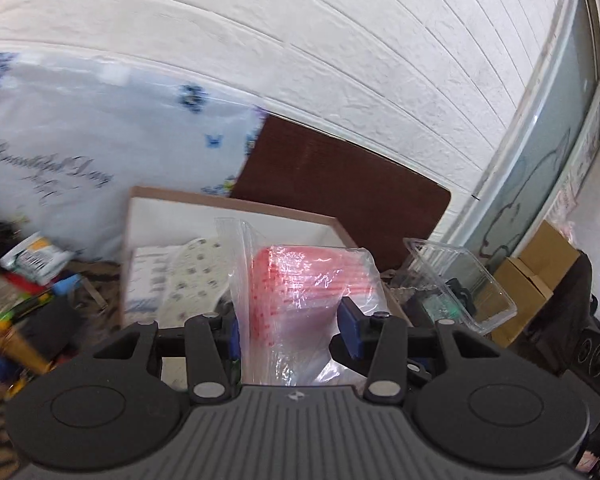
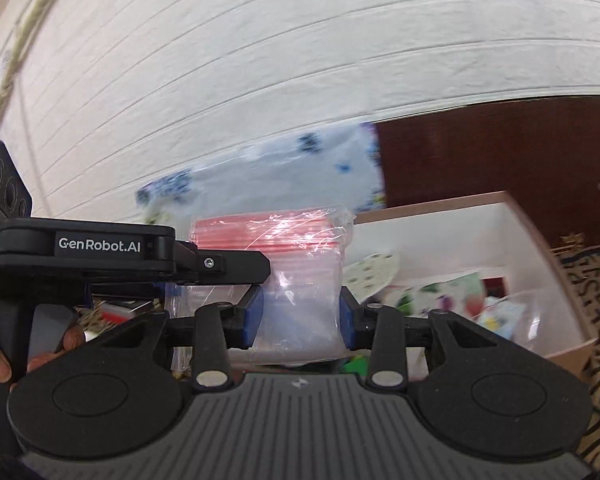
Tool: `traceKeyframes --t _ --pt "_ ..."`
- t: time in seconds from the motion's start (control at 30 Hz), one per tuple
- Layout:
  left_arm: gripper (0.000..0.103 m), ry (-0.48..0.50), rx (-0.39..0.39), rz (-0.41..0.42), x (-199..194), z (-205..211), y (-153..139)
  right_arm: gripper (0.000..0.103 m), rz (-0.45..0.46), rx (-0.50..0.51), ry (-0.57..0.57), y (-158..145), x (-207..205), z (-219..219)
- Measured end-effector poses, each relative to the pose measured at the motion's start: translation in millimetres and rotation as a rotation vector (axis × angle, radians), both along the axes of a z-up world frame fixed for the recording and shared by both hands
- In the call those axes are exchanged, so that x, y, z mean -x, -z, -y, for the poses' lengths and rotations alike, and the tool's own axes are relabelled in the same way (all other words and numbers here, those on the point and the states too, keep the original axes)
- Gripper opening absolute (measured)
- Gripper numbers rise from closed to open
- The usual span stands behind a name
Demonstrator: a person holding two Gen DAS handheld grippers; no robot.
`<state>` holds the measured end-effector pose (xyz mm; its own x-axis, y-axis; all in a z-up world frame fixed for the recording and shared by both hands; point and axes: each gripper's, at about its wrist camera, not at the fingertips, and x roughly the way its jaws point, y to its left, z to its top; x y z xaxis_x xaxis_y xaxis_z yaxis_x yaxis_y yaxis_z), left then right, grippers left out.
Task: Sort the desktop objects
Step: 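Lift and carry the zip bag over the cardboard box with the right gripper, then lower the zip bag into the cardboard box and open the right gripper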
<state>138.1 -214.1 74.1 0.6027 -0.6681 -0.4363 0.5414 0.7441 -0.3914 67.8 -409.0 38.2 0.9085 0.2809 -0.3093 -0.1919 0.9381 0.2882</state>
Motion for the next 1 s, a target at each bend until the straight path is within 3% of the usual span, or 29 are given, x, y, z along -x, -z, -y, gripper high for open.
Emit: traceKeyframes --t 0.33,0.6,0.67,0.7,0.73,0.77,0.83,1.0 --pt "0.048 0.064 -0.043 -0.139 -87.2 85.5 23.2 0.038 -0.173 -0.078 0.121 10.1 -72.1 82.6" --pt "0.050 0.040 -0.030 -0.198 -131.0 105.1 43.4 0.038 -0.287 -0.111 0.164 27.4 -122.3 115.1" --pt "0.065 0.016 -0.013 -0.222 -139.3 101.6 45.7 0.039 -0.300 -0.107 0.169 28.3 -133.7 115.5" --pt "0.085 0.002 -0.005 -0.241 -142.7 98.2 45.6 0.041 -0.303 -0.106 0.171 28.0 -138.5 115.2" --pt "0.096 -0.009 0.006 -0.250 -143.5 93.6 44.7 0.049 -0.308 -0.105 0.171 26.6 -141.7 113.7" --pt "0.099 -0.019 0.026 -0.241 -142.5 88.4 42.9 0.061 -0.303 -0.110 0.165 25.0 -142.9 112.8" --pt "0.101 -0.017 0.039 -0.229 -139.3 79.1 37.7 0.076 -0.260 -0.113 0.157 21.2 -138.4 109.3" --pt "0.101 -0.022 -0.011 -0.218 -130.8 66.9 28.0 0.090 -0.205 -0.048 0.162 16.0 -123.1 95.7"
